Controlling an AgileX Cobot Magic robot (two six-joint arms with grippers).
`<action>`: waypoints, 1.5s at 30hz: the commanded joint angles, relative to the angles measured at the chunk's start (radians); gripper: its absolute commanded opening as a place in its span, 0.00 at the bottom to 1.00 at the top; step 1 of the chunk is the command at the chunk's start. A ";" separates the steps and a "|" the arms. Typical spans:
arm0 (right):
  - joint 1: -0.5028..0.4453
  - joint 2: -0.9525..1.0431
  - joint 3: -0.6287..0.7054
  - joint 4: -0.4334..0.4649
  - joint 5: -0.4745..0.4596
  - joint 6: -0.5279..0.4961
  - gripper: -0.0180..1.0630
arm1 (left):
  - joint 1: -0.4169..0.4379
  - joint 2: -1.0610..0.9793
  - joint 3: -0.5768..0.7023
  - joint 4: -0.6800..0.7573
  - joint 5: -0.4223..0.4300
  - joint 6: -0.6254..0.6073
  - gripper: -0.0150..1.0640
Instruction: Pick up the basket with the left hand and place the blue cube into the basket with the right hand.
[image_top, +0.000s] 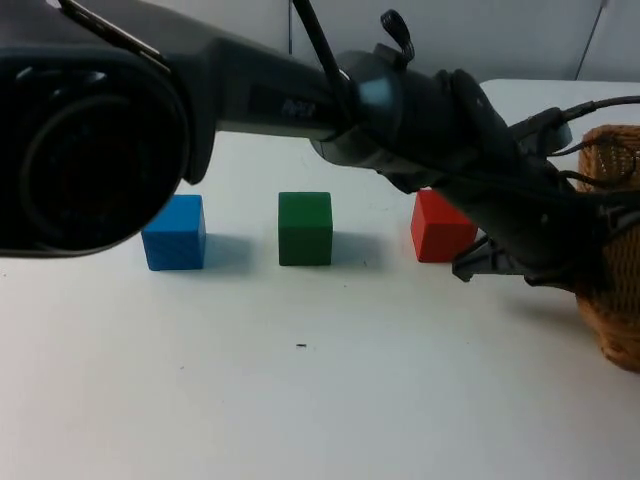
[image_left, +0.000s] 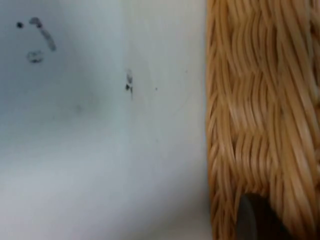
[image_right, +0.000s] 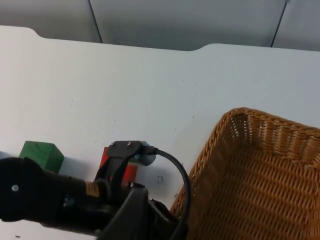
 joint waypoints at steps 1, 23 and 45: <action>-0.005 0.002 -0.008 0.006 -0.012 -0.003 0.98 | -0.005 -0.037 -0.003 -0.013 -0.030 -0.035 0.01; -0.005 0.002 -0.008 0.006 -0.012 -0.003 0.98 | 0.091 -0.529 0.581 0.215 -0.225 -0.214 0.01; -0.005 0.002 -0.008 0.126 -0.010 -0.096 0.98 | 0.716 -1.267 1.264 -0.034 0.035 0.331 0.01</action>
